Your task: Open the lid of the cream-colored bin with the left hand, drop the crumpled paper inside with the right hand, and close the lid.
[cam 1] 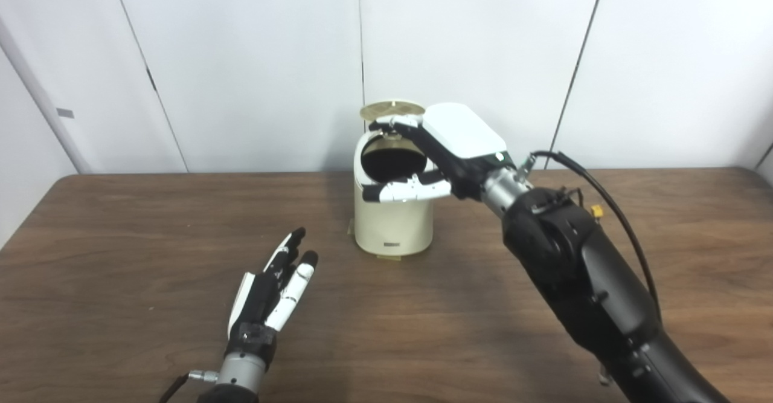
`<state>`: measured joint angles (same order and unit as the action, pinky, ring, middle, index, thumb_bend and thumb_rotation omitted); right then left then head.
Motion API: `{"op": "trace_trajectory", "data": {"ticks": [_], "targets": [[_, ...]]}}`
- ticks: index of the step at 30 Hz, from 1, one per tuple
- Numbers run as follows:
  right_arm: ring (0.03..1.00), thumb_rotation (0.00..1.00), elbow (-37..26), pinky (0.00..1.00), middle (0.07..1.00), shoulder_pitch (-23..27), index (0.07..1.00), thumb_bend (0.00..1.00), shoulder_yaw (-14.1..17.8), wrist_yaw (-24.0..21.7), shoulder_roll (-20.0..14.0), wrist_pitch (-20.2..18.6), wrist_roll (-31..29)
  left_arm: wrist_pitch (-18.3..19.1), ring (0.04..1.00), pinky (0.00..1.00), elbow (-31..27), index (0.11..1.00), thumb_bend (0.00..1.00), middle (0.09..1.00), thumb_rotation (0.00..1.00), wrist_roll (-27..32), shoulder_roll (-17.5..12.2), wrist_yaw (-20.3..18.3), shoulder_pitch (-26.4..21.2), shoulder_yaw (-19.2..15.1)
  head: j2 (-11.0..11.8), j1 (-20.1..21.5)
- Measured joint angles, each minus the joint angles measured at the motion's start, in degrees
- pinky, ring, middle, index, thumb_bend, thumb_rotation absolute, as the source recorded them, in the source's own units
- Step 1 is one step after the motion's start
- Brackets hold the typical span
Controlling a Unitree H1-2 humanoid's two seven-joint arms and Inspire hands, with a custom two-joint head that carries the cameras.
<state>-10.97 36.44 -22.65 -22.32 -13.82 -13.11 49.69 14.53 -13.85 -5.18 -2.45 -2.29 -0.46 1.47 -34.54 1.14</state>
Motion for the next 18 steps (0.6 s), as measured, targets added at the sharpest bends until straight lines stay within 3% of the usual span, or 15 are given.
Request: {"op": "trace_trajectory", "data": {"ticks": [13,16,18], "targets": [[0.77,0.9,-9.1,0.67,0.793,-5.1,0.798,0.61,4.0,-2.9,-0.5,-2.3,3.5,-0.1,1.0,1.0,0.6,0.983,0.63,0.985,0.75,0.2,0.1,0.1,-0.3,-0.2,0.2,0.3],[0.809,0.92,-9.2,0.74,0.797,-5.2,0.794,0.62,5.1,-2.9,-0.5,-2.5,5.0,-0.1,1.0,1.0,0.6,0.981,0.63,0.982,0.75,0.2,0.1,0.1,-0.3,-0.1,0.2,0.3],[0.903,0.95,-9.2,0.83,0.855,-5.1,0.805,0.63,5.6,-2.7,-0.5,-2.6,6.2,-0.1,1.0,1.0,0.6,0.983,0.63,0.982,0.74,0.2,0.1,0.0,-0.3,-0.1,0.2,0.3]]}}
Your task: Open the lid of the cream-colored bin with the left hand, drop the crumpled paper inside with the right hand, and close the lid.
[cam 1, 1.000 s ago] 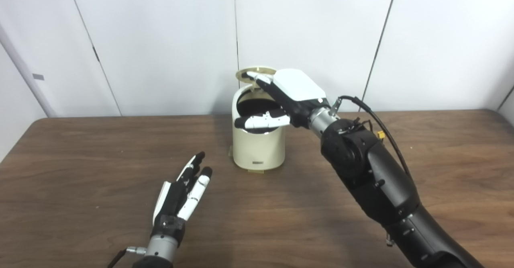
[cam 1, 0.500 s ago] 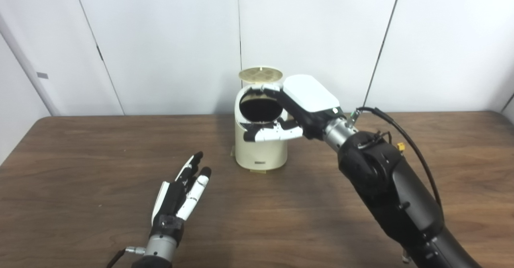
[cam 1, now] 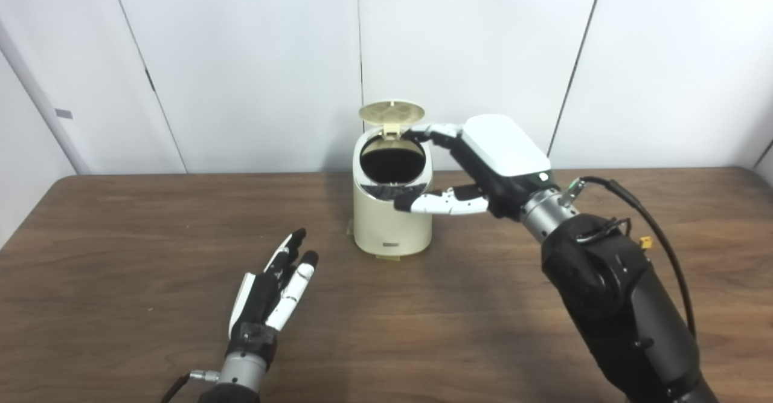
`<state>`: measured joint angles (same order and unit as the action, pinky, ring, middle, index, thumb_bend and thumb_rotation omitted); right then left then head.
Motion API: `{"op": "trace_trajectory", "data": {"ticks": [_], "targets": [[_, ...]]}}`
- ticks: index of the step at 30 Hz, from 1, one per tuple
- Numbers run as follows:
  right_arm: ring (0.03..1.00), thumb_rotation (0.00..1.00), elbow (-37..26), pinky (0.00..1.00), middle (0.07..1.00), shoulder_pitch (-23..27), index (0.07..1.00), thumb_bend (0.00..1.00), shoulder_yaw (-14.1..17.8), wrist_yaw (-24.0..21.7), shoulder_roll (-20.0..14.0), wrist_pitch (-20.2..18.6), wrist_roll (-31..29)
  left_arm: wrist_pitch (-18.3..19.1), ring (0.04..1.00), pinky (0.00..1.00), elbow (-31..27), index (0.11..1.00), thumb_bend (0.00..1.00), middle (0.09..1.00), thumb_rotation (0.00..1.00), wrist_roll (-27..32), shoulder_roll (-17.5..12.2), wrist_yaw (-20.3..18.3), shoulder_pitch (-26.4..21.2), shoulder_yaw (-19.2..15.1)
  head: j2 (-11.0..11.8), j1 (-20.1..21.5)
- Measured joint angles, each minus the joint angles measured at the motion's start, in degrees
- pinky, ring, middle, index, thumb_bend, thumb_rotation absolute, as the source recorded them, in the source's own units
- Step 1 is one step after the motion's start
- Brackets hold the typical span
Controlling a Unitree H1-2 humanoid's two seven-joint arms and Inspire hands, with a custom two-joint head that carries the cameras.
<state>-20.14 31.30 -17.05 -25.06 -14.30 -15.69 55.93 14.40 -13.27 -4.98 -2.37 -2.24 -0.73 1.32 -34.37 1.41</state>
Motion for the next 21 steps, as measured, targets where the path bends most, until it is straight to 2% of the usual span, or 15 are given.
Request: {"op": "trace_trajectory", "data": {"ticks": [3,6,11,16,21], "targets": [[0.984,0.99,0.5,0.94,0.928,0.4,0.838,0.63,0.7,0.9,0.6,-0.1,2.2,0.0,1.0,1.0,0.0,0.99,0.63,0.985,0.75,0.0,0.0,0.0,0.0,0.0,0.2,0.1],[0.999,0.99,1.5,0.97,0.963,1.7,0.87,0.62,1.4,2.5,1.4,0.0,3.6,-0.1,1.0,1.0,0.1,0.991,0.63,0.987,0.75,0.0,0.0,0.0,0.0,-0.1,0.2,0.1],[1.0,1.0,3.8,0.98,0.985,4.8,0.93,0.61,2.7,3.4,2.3,0.0,3.8,-0.1,1.0,1.0,0.1,0.988,0.64,0.986,0.77,-0.3,0.0,0.0,0.0,0.0,0.2,0.2],[1.0,0.99,7.8,0.95,1.0,7.2,0.895,0.61,2.7,4.5,3.0,0.0,3.9,-0.1,1.0,1.0,0.1,0.986,0.63,0.979,0.76,-0.3,0.0,0.1,0.0,0.0,0.3,0.0],[1.0,0.97,11.1,0.94,1.0,8.9,0.898,0.61,2.7,5.6,3.3,0.0,3.7,-0.1,1.0,1.0,0.1,0.987,0.63,0.982,0.75,-0.2,0.1,0.1,0.0,0.0,0.4,-0.3]]}}
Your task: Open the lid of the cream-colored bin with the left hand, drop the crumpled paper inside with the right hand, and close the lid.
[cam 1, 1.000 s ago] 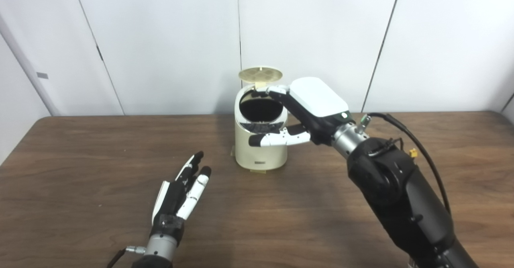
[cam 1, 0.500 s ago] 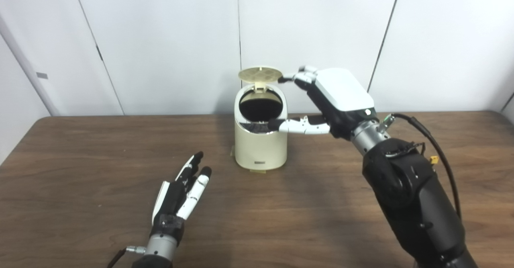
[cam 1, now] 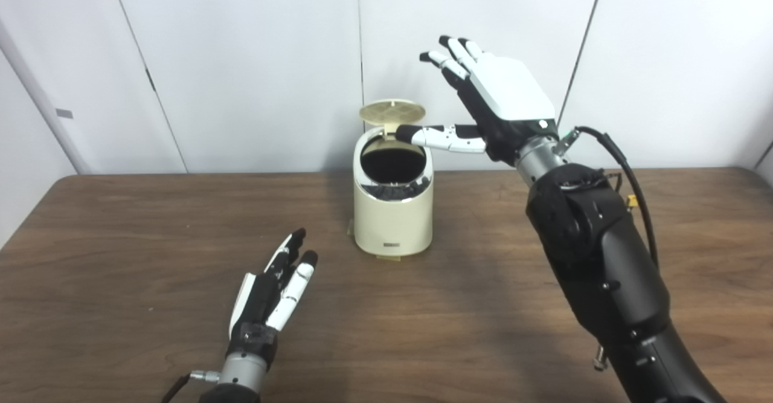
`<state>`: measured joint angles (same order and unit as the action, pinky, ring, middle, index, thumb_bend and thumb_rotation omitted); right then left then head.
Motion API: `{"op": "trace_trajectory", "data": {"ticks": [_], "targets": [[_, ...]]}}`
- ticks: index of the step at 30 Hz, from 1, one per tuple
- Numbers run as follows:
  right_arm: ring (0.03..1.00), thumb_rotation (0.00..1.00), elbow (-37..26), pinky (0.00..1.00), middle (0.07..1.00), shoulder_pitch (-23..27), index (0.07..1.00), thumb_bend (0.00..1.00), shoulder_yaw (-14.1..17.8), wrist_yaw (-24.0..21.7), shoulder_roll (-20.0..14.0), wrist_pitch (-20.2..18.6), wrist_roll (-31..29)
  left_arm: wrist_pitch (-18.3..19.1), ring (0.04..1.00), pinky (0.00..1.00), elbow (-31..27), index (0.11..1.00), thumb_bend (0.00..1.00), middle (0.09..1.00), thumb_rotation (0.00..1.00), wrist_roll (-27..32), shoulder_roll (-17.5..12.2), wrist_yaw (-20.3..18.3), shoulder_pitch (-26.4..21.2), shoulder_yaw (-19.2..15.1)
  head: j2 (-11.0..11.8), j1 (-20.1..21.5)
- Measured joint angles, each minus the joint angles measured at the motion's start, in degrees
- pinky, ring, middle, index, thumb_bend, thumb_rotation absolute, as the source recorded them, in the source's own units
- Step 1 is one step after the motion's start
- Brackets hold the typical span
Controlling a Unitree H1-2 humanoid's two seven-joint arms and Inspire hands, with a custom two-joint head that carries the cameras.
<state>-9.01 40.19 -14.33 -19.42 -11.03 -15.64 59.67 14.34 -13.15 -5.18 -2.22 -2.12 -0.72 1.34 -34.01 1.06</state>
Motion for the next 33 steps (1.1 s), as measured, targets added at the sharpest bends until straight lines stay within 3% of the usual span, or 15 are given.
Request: {"op": "trace_trajectory", "data": {"ticks": [5,11,17,21,23,26,30,33], "targets": [[1.0,0.98,0.0,0.92,0.992,0.0,0.918,0.61,0.5,0.2,0.0,-0.4,0.0,-0.1,1.0,1.0,0.0,0.989,0.63,0.977,0.76,0.0,0.0,0.0,0.0,0.0,0.0,0.2],[0.954,1.0,-2.7,0.84,0.952,-2.6,0.903,0.62,3.7,0.2,-1.4,-2.6,-0.1,-0.5,0.996,1.0,0.7,0.996,0.58,0.983,0.75,0.4,-0.1,0.0,0.0,-0.6,0.1,1.3],[0.913,0.96,-6.5,0.82,0.931,-8.4,0.924,0.58,9.2,0.2,-3.7,-5.1,-3.2,-2.0,0.992,0.99,1.9,0.993,0.59,0.976,0.73,1.3,-0.3,-0.1,-0.2,-1.4,0.3,1.9],[0.83,0.92,-9.3,0.7,0.883,-11.5,0.927,0.55,12.4,0.2,-3.2,-7.6,-7.8,-2.3,0.993,0.99,2.2,0.991,0.58,0.978,0.73,2.1,-0.3,-0.2,-0.3,-1.6,0.4,2.4],[0.831,0.93,-10.1,0.71,0.89,-12.6,0.932,0.54,14.1,0.4,-1.9,-8.9,-10.9,-2.3,0.995,0.99,2.3,0.997,0.58,0.983,0.73,2.1,-0.4,-0.2,-0.4,-1.6,0.4,2.5],[0.884,0.98,-10.3,0.8,0.922,-14.2,0.939,0.55,16.7,1.0,0.9,-10.6,-16.6,-2.3,0.997,1.0,2.3,1.0,0.57,0.984,0.74,2.2,-0.8,-0.4,-0.5,-1.5,0.4,2.5],[0.977,1.0,-10.0,0.9,0.99,-16.5,0.988,0.52,27.3,1.0,10.0,-11.4,-29.8,-2.3,0.992,1.0,2.3,1.0,0.57,0.981,0.74,2.3,-1.3,-0.6,-0.7,-1.7,0.2,2.6],[0.975,0.99,-8.5,0.91,0.983,-18.8,0.966,0.6,31.5,-0.7,15.1,-11.7,-36.6,-2.3,0.997,1.0,2.2,0.996,0.56,0.98,0.75,2.4,-1.6,-0.7,-0.8,-1.7,0.1,3.0]]}}
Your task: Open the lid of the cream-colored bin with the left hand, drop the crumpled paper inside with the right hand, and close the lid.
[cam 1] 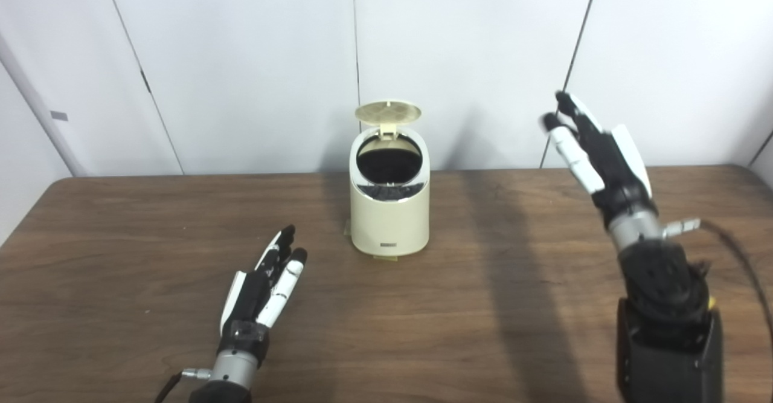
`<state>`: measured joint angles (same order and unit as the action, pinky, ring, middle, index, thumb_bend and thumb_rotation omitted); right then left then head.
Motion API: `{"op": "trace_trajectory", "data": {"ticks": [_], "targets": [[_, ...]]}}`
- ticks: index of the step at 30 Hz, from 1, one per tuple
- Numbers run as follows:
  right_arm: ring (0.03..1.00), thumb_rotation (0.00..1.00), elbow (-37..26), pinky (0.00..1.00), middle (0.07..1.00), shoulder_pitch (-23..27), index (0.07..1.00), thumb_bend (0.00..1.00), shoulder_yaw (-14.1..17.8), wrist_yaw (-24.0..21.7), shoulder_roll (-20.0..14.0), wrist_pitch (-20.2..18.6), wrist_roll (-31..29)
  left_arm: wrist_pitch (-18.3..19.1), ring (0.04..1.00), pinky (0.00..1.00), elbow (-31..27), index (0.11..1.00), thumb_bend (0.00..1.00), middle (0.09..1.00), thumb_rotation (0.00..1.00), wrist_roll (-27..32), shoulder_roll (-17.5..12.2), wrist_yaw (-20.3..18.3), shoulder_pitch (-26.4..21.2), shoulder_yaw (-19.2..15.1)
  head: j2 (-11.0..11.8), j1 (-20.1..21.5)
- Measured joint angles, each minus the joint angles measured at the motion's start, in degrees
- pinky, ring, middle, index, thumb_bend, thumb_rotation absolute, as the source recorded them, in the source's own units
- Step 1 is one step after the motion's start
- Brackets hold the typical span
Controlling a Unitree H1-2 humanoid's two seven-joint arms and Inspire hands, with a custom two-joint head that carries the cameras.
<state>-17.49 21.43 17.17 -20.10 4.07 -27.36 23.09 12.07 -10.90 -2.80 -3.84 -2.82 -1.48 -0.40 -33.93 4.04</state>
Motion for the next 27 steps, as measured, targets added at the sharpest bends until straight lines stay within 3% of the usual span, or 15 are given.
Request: {"op": "trace_trajectory", "data": {"ticks": [6,13,16,22,27], "targets": [[0.977,1.0,-2.0,0.94,0.974,-4.7,0.962,0.64,-2.4,-0.2,2.5,0.0,-4.5,0.1,0.998,1.0,-0.5,1.0,0.55,0.983,0.75,0.0,-0.3,0.0,-0.2,0.0,0.0,0.3],[0.978,1.0,-2.0,0.97,0.969,-8.0,0.955,0.61,-4.0,7.0,4.0,0.0,-6.5,0.1,1.0,1.0,-0.6,1.0,0.58,0.988,0.82,0.0,-1.0,-0.1,-1.3,-0.3,-0.1,0.4],[0.967,1.0,-1.6,0.97,0.962,-9.8,0.95,0.59,-6.1,9.9,3.8,0.1,-7.1,0.1,1.0,1.0,-0.5,1.0,0.59,0.998,0.85,0.0,-1.8,-0.3,-1.9,-0.3,-0.1,0.3],[0.981,1.0,1.7,1.0,0.978,-12.0,0.962,0.59,-8.7,13.4,3.4,0.4,-9.4,0.0,1.0,1.0,0.9,1.0,0.62,1.0,0.87,0.3,-3.0,-0.6,-5.8,-0.8,-0.1,0.2],[0.991,1.0,5.4,1.0,0.986,-12.5,0.958,0.58,-8.5,17.2,2.8,4.3,-13.0,-0.1,0.997,1.0,2.8,1.0,0.63,1.0,0.88,0.3,-3.6,-0.3,-10.1,-1.2,-0.1,0.4]]}}
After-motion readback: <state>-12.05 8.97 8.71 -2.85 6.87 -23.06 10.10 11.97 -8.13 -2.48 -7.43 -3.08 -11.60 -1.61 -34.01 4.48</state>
